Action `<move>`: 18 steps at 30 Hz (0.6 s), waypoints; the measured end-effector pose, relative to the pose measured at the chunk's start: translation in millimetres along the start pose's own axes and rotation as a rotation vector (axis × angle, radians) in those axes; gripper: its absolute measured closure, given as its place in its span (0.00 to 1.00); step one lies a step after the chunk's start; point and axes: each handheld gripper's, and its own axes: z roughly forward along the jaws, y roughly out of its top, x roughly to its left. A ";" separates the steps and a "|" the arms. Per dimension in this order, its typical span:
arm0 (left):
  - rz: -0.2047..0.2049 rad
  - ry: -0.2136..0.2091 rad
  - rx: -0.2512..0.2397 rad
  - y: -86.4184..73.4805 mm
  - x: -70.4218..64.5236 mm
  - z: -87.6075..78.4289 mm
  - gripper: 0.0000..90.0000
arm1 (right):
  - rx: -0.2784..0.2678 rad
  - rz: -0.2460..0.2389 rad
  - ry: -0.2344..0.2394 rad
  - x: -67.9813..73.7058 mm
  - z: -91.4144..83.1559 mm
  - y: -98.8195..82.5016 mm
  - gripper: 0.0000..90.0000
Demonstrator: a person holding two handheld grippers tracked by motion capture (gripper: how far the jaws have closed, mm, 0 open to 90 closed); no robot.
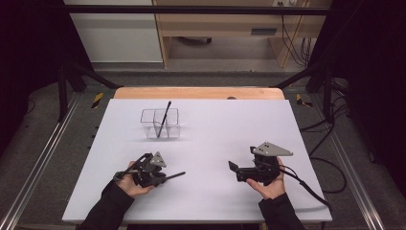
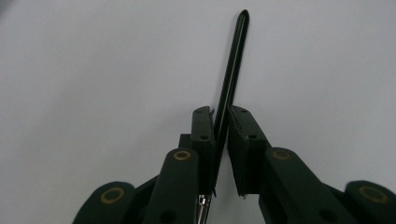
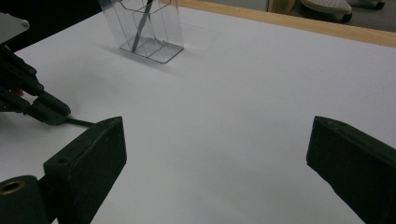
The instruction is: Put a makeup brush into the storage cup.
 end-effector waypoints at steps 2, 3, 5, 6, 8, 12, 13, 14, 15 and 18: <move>0.003 0.003 0.003 0.2 -1.7 -0.1 0.90 | -0.001 0.001 0.000 0.0 -0.3 0.1 0.06; 0.002 0.003 0.005 0.3 -2.4 -0.2 0.90 | -0.001 0.001 -0.001 0.0 -0.3 0.1 0.06; 0.003 0.004 0.006 0.3 -3.5 -0.3 0.92 | -0.001 0.001 0.000 0.1 -0.3 0.1 0.06; 0.002 0.004 0.006 0.3 -3.8 -0.4 0.92 | -0.001 0.002 0.000 0.1 -0.3 0.1 0.06; -0.006 0.001 0.003 0.0 -3.6 -0.4 0.93 | -0.002 0.001 0.000 0.0 -0.4 0.1 0.06; -0.031 0.020 -0.014 0.4 -3.3 0.6 0.93 | -0.004 0.005 0.000 0.0 -0.9 0.4 0.06; -0.032 0.026 -0.014 0.9 -3.1 1.0 0.93 | -0.004 0.005 -0.001 0.0 -0.9 0.4 0.06; -0.031 0.027 -0.012 1.2 -2.9 1.2 0.93 | -0.005 0.004 -0.001 -0.1 -0.9 0.4 0.06; -0.029 0.027 -0.010 1.5 -3.0 1.2 0.92 | -0.005 0.004 0.000 -0.1 -0.9 0.4 0.06; -0.020 0.022 -0.003 2.4 -2.6 1.2 0.92 | -0.003 0.004 0.001 -0.2 -0.6 0.3 0.06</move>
